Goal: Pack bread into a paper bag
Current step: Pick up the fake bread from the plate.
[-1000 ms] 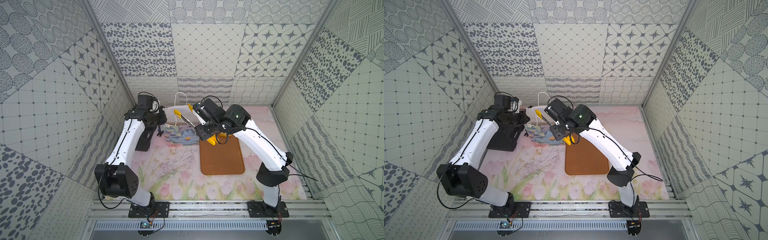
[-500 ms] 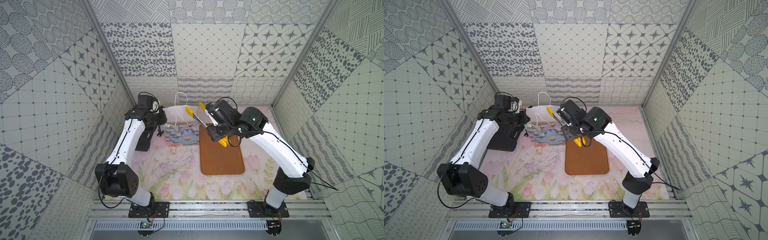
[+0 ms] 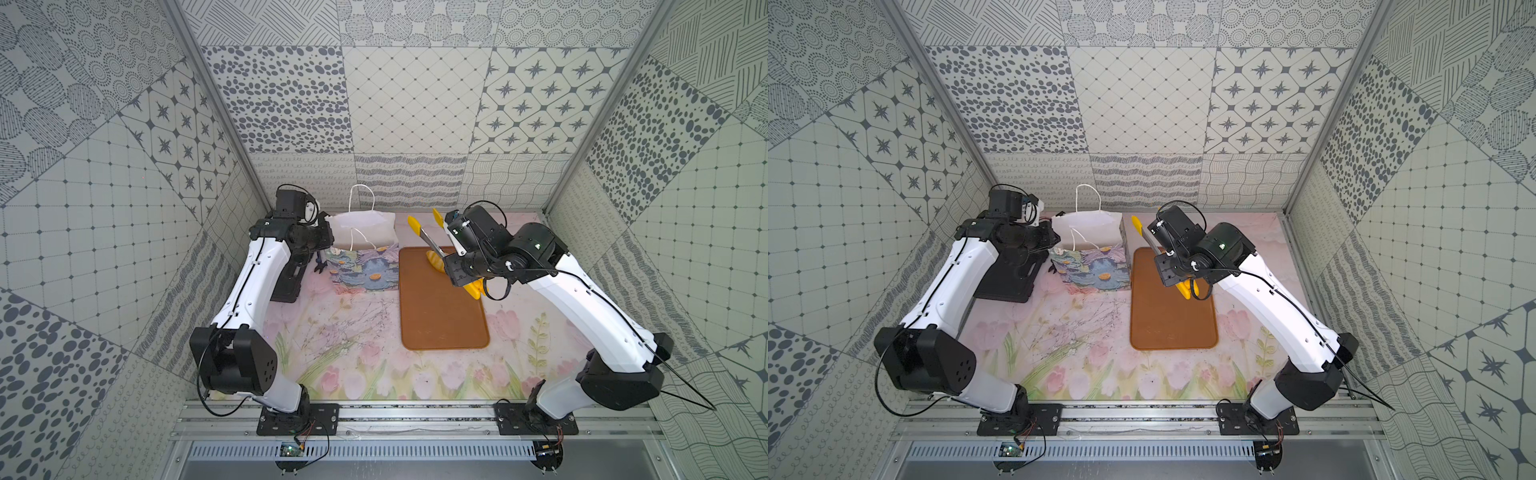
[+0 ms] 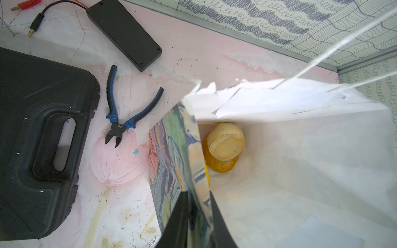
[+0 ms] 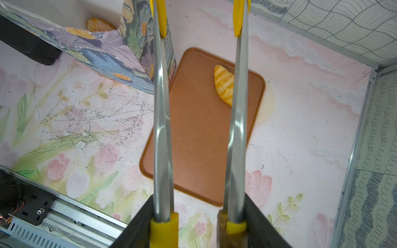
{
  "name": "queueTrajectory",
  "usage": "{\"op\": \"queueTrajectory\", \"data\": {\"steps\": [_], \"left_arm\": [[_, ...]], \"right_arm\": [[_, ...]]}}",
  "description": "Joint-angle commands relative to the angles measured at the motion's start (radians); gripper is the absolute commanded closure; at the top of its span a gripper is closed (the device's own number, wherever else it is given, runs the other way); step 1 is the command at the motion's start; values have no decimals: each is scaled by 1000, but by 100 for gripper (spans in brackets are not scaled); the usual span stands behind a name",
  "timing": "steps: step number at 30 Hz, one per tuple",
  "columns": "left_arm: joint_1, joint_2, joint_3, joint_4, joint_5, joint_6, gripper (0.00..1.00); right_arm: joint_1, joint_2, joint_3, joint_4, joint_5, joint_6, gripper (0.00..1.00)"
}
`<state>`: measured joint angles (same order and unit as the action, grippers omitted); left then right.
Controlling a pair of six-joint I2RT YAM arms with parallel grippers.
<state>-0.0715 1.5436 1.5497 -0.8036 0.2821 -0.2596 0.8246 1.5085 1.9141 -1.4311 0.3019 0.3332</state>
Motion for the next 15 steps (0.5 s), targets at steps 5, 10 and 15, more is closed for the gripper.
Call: {"op": "queueTrajectory", "data": {"steps": [5,10,15], "left_arm": [[-1,-3,19,-5,13,8,84],[-1,2,30,-8,11,9,84],[-1,0,22,-9,9,11,84]], "right_arm": [[-56,-110,-111,91,-3,5,40],[-99,-147,-199,114,-27,-6,40],[-136,-177,-276,147,-47,-20,40]]}}
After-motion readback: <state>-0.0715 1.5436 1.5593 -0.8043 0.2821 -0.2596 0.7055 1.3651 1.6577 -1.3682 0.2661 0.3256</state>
